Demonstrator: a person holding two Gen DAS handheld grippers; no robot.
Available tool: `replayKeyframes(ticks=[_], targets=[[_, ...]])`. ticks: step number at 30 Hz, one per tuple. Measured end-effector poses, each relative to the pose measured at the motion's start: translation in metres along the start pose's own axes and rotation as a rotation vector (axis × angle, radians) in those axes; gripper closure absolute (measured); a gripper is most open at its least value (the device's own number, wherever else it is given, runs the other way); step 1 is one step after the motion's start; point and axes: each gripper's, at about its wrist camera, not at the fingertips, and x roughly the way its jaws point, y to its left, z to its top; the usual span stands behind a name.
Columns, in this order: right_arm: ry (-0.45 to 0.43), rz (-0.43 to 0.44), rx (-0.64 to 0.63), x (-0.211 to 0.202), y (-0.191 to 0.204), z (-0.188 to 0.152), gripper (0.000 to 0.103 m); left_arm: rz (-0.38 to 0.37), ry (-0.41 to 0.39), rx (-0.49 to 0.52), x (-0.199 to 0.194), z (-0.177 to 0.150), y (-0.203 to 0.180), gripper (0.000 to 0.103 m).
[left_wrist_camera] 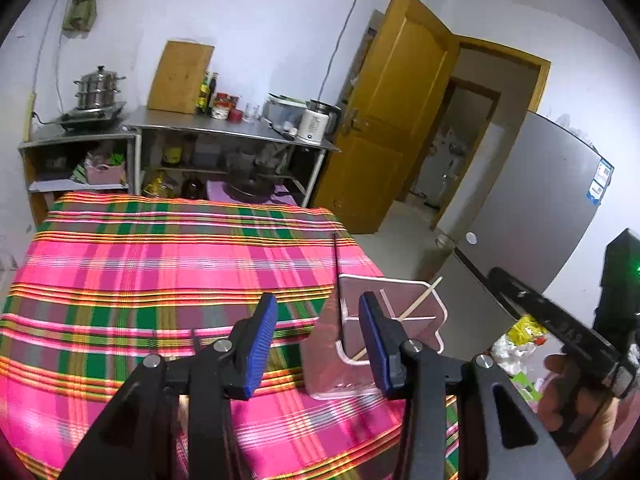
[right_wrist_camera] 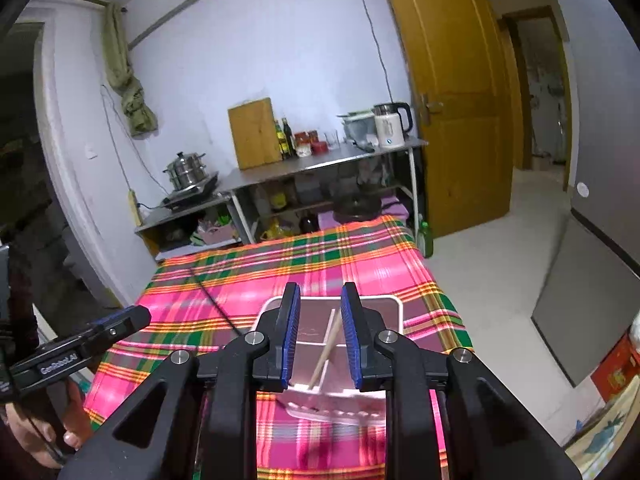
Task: Organize utensils
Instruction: 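Open both tools to drop the chopsticks into the pink basket, then move both tools back down to the remaining chopsticks on the cloth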
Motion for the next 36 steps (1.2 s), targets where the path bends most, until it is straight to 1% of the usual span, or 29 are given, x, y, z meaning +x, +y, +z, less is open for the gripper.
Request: replayKeyframes(ticks=[4,9,14,18,22,25,29,36], targets=[[-0.014,0.033,-0.02,-0.013,0.015,-0.008,0.081,0.039,-0.015,-0.004,-0.017,-0.013,0.015,0.059],[0.0,0.082,-0.032,-0.017,0.032,-0.022,0.081,0.098,-0.015,-0.023,-0.032,-0.031,0.042,0.059],[0.039,0.121,-0.051,-0.01,0.048,-0.041,0.081,0.15,0.016,-0.059,-0.033,-0.055,0.066,0.059],[0.079,0.147,-0.069,-0.002,0.06,-0.059,0.081,0.201,0.065,-0.076,-0.024,-0.077,0.084,0.059],[0.14,0.167,-0.097,0.015,0.072,-0.08,0.081,0.252,0.124,-0.087,-0.007,-0.1,0.099,0.059],[0.187,0.181,-0.112,0.03,0.081,-0.093,0.081,0.27,0.167,-0.099,0.008,-0.112,0.108,0.059],[0.244,0.189,-0.133,0.05,0.09,-0.111,0.081,0.288,0.212,-0.106,0.029,-0.122,0.118,0.059],[0.309,0.192,-0.14,0.073,0.098,-0.128,0.081,0.316,0.247,-0.109,0.056,-0.128,0.131,0.061]])
